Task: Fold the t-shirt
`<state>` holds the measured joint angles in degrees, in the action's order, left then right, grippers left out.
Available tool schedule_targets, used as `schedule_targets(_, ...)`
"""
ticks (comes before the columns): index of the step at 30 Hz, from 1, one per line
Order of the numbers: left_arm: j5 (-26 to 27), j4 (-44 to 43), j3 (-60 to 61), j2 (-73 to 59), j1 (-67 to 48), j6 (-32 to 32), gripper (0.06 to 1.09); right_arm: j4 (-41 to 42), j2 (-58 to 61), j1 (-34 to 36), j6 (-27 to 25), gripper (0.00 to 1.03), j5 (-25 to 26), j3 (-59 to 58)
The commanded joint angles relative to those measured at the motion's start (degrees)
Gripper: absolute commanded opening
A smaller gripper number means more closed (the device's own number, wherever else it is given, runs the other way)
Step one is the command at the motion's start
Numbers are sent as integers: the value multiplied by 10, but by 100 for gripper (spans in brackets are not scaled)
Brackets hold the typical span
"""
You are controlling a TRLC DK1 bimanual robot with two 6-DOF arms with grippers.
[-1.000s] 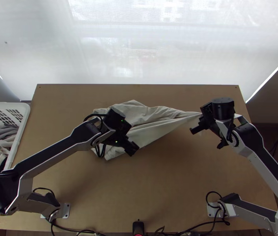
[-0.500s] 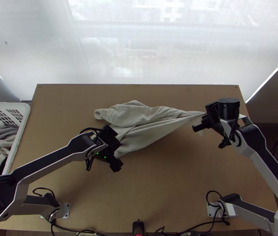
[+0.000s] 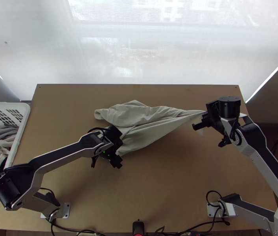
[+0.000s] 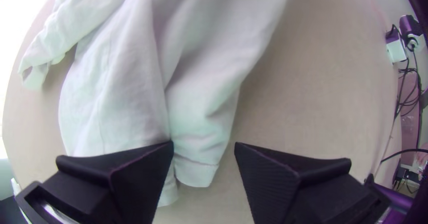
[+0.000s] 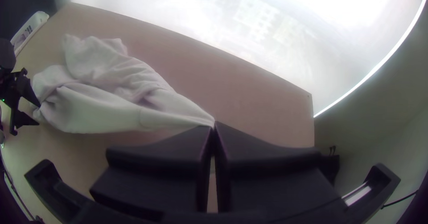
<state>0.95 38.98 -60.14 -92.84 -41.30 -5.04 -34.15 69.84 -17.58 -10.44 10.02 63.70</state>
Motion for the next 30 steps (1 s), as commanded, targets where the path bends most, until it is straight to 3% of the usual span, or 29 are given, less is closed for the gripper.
schedule_targets(1, -32, -15, -11, -16, 5, -16, 35, 0, 2, 1, 4, 3, 0, 1)
schedule_targets(3, -32, -16, -15, -16, 10, -22, 14, 0, 3, 1, 6, 3, 0, 2)
schedule_targets(4, -32, -17, -14, -16, 13, -24, 9, 0, 3, 1, 6, 3, 0, 2)
schedule_targets(11, -31, -7, -31, 20, 37, -33, 9, 0, 2, 4, 6, 3, 0, 7)
schedule_targets(16, -24, 56, -116, 56, 83, -43, 9, -2, -1, 7, 4, 3, -1, 26)
schedule_targets(24, 8, 145, -271, 107, 161, -72, 9, -29, -1, -6, -8, 3, -1, 143)
schedule_targets(30, 8, 159, -342, 151, 180, -88, 9, -65, 6, -37, -14, 3, 0, 243)
